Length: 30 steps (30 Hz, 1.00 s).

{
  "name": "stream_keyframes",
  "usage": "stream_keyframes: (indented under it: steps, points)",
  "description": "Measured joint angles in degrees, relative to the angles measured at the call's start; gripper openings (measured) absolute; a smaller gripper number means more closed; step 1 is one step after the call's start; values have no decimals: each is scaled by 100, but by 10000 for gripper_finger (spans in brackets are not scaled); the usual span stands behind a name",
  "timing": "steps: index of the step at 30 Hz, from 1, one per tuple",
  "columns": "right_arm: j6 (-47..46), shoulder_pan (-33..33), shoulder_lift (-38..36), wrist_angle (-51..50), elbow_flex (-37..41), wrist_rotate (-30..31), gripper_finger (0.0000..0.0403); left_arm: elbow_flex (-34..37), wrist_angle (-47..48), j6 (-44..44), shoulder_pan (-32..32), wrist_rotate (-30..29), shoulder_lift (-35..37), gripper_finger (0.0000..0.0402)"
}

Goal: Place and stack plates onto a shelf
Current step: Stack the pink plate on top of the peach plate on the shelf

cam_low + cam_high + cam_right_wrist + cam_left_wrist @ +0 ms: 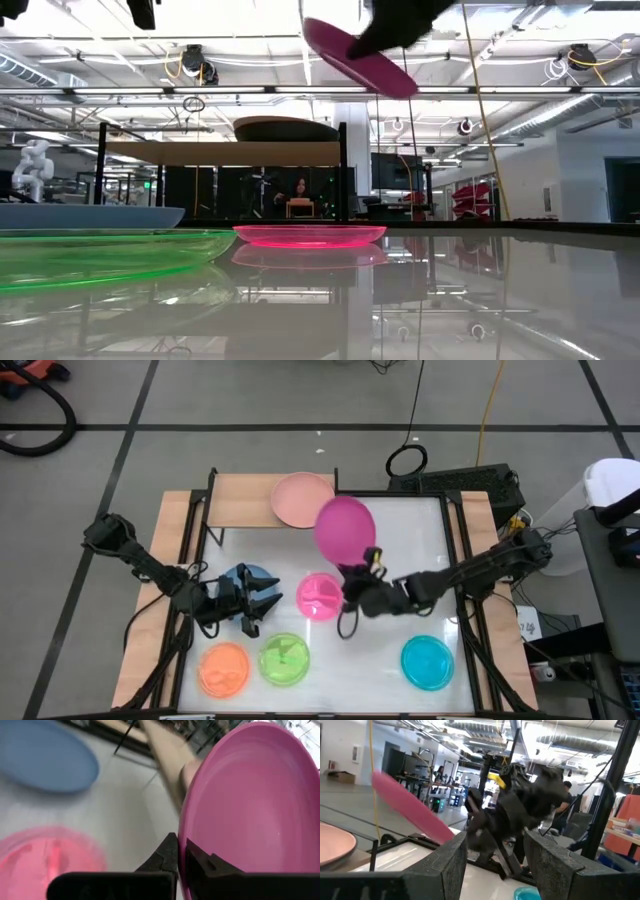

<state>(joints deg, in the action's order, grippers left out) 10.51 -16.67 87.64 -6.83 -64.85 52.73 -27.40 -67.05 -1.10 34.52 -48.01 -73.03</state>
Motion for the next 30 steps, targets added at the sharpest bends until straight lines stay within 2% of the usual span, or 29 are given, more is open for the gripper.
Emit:
stream_keyframes:
  steps: [5, 11, 15, 19, 24, 27, 30]
  points:
    - [541, 729, -1, 359, -314, -1206, 1, 0, -1, 39, 11, 74, -1, 200]
    - [863, 1720, 0, 1141, -333, -2595, 0, 0, -7, -170, 15, 284, -2, 200]
    - [866, 2147, 3, 1497, -451, -3206, 0, -2, -14, -485, -11, 284, -2, 200]
    - [1118, 2360, 140, 1553, -842, -3542, 0, -2, -218, -906, -13, 275, -2, 200]
    - [1706, 2473, 534, 542, -2028, -3629, 0, -2, -787, -1495, -91, 272, 22, 200]
    - [1856, 2486, 843, -383, -2906, -3646, 0, -2, -814, -1873, -156, 257, 199, 200]
    - [1872, 2495, 1154, -1183, -3455, -3657, 0, -2, -762, -2129, -215, 240, 399, 200]
